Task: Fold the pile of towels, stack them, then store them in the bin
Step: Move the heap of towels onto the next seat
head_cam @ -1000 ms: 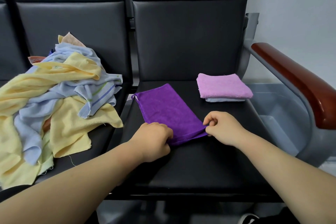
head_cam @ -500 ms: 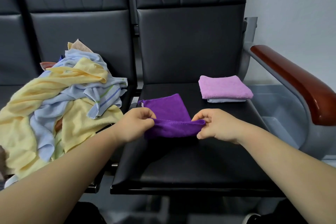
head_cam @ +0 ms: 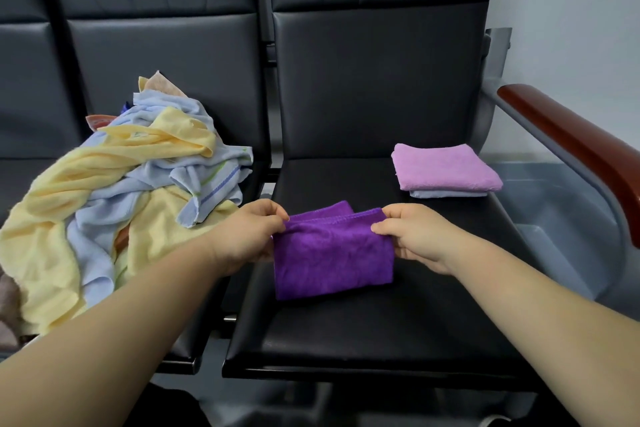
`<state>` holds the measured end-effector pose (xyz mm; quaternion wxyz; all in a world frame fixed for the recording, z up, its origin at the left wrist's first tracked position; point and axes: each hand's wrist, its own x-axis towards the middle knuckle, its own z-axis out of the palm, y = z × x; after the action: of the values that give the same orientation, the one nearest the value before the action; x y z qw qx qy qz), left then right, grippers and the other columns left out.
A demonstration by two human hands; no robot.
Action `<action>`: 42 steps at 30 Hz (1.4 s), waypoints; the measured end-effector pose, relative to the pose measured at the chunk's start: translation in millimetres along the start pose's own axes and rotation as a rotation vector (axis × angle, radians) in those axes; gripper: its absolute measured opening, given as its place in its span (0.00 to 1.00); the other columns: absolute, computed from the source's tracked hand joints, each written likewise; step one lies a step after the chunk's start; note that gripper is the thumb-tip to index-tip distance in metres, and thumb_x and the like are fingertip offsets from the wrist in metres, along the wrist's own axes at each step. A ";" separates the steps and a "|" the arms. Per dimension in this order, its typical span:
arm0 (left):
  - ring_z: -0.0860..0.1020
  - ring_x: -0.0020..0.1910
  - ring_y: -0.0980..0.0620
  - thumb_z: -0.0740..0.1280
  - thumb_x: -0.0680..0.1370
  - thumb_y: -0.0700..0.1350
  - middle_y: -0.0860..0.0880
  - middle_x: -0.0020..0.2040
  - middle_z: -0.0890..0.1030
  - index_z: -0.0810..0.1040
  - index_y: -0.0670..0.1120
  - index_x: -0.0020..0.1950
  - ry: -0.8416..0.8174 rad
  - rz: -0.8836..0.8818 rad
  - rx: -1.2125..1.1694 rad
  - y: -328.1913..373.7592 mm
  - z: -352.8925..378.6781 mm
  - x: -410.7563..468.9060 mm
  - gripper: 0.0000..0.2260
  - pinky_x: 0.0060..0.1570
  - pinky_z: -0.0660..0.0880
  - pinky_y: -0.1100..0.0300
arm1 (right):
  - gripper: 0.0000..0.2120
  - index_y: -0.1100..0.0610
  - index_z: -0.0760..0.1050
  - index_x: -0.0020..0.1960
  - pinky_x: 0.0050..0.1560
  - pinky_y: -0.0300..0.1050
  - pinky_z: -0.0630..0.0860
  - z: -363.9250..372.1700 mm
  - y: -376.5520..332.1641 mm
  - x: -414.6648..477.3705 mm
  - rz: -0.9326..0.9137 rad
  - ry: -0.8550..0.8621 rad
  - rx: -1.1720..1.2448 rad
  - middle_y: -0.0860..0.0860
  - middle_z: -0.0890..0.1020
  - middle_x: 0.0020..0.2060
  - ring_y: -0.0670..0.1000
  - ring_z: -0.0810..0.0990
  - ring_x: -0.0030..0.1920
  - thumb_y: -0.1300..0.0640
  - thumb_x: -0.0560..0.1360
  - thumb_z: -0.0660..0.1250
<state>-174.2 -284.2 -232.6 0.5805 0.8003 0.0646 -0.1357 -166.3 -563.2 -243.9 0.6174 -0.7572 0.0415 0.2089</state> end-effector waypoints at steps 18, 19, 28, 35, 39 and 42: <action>0.80 0.48 0.46 0.63 0.82 0.53 0.49 0.45 0.80 0.71 0.49 0.53 0.459 0.098 0.557 -51.8 -7.7 79.0 0.08 0.47 0.74 0.52 | 0.08 0.49 0.75 0.56 0.45 0.45 0.73 41.8 5.1 94.9 -0.148 0.457 -0.551 0.44 0.83 0.45 0.47 0.80 0.49 0.48 0.81 0.70; 0.79 0.48 0.45 0.62 0.82 0.56 0.49 0.47 0.80 0.71 0.48 0.54 0.465 0.073 0.572 -51.1 -7.5 79.3 0.11 0.47 0.74 0.51 | 0.10 0.49 0.75 0.57 0.45 0.45 0.73 40.7 5.3 95.7 -0.119 0.463 -0.588 0.44 0.82 0.46 0.48 0.80 0.49 0.46 0.81 0.69; 0.76 0.36 0.52 0.67 0.78 0.56 0.49 0.39 0.78 0.74 0.45 0.45 0.238 -0.154 0.753 -39.7 -4.2 68.7 0.14 0.30 0.66 0.58 | 0.18 0.53 0.73 0.43 0.33 0.44 0.67 44.1 3.2 93.1 0.059 0.294 -0.989 0.50 0.78 0.43 0.53 0.79 0.44 0.40 0.80 0.65; 0.79 0.43 0.48 0.66 0.79 0.48 0.47 0.44 0.79 0.73 0.45 0.45 0.372 -0.043 0.194 -35.5 17.2 67.1 0.07 0.43 0.76 0.55 | 0.09 0.54 0.70 0.53 0.35 0.45 0.68 38.6 -8.1 68.6 -0.096 0.363 -0.584 0.50 0.77 0.44 0.48 0.75 0.39 0.49 0.85 0.60; 0.72 0.39 0.51 0.63 0.83 0.48 0.49 0.40 0.74 0.70 0.43 0.48 0.461 0.117 0.060 1.2 38.9 63.7 0.10 0.36 0.68 0.55 | 0.08 0.53 0.68 0.58 0.37 0.45 0.72 15.9 -20.2 52.3 -0.211 0.481 -0.453 0.50 0.78 0.46 0.48 0.78 0.42 0.49 0.86 0.59; 0.71 0.38 0.53 0.62 0.84 0.48 0.51 0.40 0.74 0.70 0.43 0.50 0.479 0.224 0.060 33.5 61.1 73.7 0.09 0.35 0.66 0.59 | 0.07 0.52 0.67 0.59 0.35 0.42 0.70 -15.2 -33.3 46.0 -0.261 0.568 -0.458 0.49 0.78 0.47 0.45 0.77 0.43 0.49 0.86 0.59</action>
<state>-103.8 -356.7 -241.3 0.5361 0.8285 0.1073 0.1208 -109.7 -560.9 -227.9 0.4176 -0.9022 0.0662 -0.0856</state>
